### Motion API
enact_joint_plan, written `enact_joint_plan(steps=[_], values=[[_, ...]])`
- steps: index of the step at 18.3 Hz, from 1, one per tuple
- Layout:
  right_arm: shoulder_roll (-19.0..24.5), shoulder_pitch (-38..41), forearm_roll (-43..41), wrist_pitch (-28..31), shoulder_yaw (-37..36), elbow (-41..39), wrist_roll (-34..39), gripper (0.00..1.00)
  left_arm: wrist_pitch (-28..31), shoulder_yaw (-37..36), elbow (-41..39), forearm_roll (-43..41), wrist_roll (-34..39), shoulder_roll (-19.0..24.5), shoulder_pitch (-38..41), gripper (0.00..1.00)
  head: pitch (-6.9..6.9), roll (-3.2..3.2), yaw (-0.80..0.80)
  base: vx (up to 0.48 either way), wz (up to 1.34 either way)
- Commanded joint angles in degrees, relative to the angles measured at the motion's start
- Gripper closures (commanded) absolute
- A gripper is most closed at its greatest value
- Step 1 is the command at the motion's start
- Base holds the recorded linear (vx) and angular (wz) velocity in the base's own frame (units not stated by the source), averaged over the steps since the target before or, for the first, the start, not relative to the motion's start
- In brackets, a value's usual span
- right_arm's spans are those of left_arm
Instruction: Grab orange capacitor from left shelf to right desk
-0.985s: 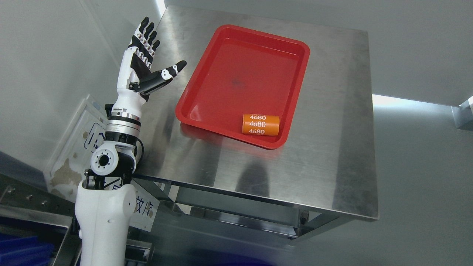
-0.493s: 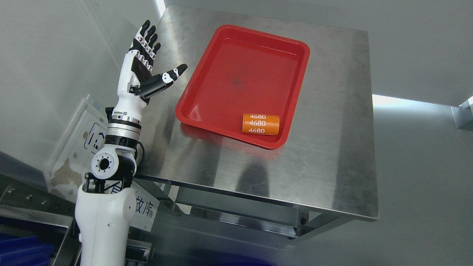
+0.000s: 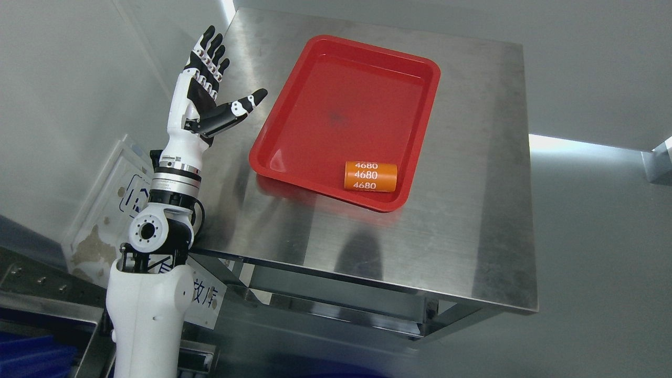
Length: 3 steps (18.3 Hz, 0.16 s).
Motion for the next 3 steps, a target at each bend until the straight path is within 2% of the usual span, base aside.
enact_joint_plan(steps=[1,3], values=[[-1.0,1.23,0.44,-0.03,-0.7,-1.0,-0.01,0.0,0.15,-0.43,-0.25,0.0,-0.09,1.0,-0.42,0.0,0.0,0.0,0.0,0.0,0.0],[-1.0,1.23,0.35,-0.03,-0.7,-1.0,-0.01,0.0,0.15,-0.43,-0.25,0.0,-0.09,1.0,-0.51,0.0,0.0,0.0,0.0,0.0,0.0]])
